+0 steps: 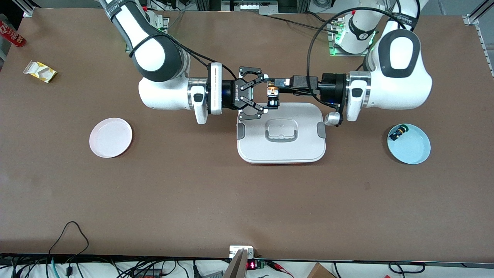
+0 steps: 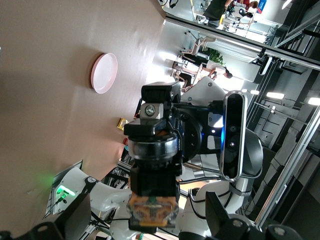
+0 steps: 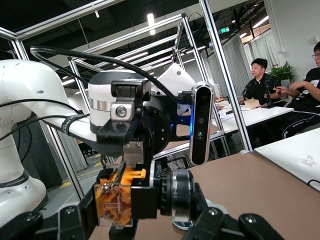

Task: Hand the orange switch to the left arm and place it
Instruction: 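Grasp the switch with the left gripper while the right gripper releases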

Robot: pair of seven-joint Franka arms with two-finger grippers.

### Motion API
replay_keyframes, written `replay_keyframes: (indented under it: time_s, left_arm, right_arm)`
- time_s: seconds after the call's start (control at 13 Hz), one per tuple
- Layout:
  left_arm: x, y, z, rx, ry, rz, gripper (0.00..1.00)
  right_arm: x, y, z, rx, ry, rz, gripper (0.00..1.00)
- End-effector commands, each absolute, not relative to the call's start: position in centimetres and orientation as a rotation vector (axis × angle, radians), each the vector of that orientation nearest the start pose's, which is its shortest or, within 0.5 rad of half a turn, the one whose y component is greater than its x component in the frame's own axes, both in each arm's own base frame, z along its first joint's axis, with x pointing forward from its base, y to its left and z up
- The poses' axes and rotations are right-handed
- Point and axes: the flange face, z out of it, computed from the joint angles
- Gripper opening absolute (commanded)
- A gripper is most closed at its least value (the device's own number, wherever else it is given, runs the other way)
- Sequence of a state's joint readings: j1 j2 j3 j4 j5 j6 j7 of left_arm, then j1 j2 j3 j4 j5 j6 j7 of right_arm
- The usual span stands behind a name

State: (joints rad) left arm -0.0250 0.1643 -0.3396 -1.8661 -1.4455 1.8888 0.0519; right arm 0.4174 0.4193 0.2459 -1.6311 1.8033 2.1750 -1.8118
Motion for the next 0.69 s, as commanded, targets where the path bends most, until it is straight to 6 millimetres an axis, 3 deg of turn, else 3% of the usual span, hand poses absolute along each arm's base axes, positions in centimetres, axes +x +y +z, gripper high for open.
replay_keyframes:
  time_s: [0.0,0.15,0.46,0.62]
  left_arm:
    - [54.8,-27.54,47.9,1.751,0.226,-0.319,0.99]
    - [54.89,-27.38,47.9,1.75,0.228,-0.317,0.93]
    - [54.77,-27.64,47.99,1.75,0.224,-0.322,0.4]
    - [54.86,-27.4,47.92,1.749,0.229,-0.322,0.25]
  right_arm:
    - [54.79,44.88,44.56,-1.341,-0.97,-0.994,0.08]
    - [54.9,44.72,44.46,-1.344,-0.971,-0.995,0.08]
    - [54.9,44.59,44.28,-1.343,-0.987,-1.008,0.08]
    - [54.88,44.63,44.04,-1.349,-0.998,-1.011,0.08]
